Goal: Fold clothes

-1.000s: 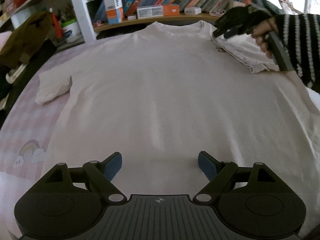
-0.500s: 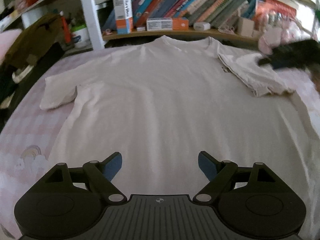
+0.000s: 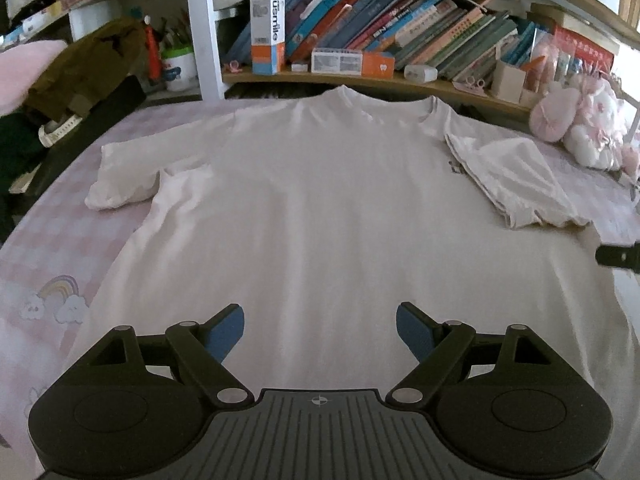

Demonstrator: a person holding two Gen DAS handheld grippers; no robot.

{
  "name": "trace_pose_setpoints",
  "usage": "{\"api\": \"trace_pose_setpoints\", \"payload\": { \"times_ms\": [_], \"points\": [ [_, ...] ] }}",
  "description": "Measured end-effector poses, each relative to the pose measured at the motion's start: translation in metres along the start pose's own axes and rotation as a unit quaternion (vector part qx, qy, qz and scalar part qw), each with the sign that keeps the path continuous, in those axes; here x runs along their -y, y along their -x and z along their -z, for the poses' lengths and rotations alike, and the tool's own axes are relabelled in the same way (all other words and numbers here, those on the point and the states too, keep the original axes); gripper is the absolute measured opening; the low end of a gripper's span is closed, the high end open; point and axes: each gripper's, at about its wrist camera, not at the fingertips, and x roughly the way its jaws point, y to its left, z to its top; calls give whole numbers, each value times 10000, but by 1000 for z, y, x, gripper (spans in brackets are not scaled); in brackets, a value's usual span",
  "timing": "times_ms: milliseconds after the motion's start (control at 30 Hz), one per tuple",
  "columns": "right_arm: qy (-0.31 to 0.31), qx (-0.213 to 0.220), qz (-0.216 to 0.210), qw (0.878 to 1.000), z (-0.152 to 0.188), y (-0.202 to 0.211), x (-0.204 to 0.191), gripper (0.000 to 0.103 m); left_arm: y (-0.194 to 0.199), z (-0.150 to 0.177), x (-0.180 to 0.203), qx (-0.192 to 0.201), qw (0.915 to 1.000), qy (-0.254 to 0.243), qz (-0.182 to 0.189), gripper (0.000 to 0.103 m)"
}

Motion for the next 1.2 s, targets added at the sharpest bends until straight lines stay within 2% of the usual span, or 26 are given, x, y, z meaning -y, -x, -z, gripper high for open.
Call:
{"api": "trace_pose_setpoints", "payload": {
  "times_ms": [333, 600, 733, 933, 1200],
  "points": [
    [139, -47, 212, 9997, 8, 0, 0, 86, 4, -13, -11, 148, 9989, 432, -46, 86],
    [100, -95, 537, 9985, 14, 3, -24, 86, -11, -14, -26, -150, 9974, 367, 596, 86],
    [48, -70, 597, 9982, 15, 5, -42, 89, -18, -21, -40, -193, 9969, 311, 699, 86],
    [100, -165, 297, 9994, 21, 5, -76, 89, -24, -30, -75, -207, 9961, 390, 766, 86],
    [339, -141, 149, 9992, 23, 1, -129, 89, -27, -35, -119, -126, 9958, 473, 780, 86]
  ]
}}
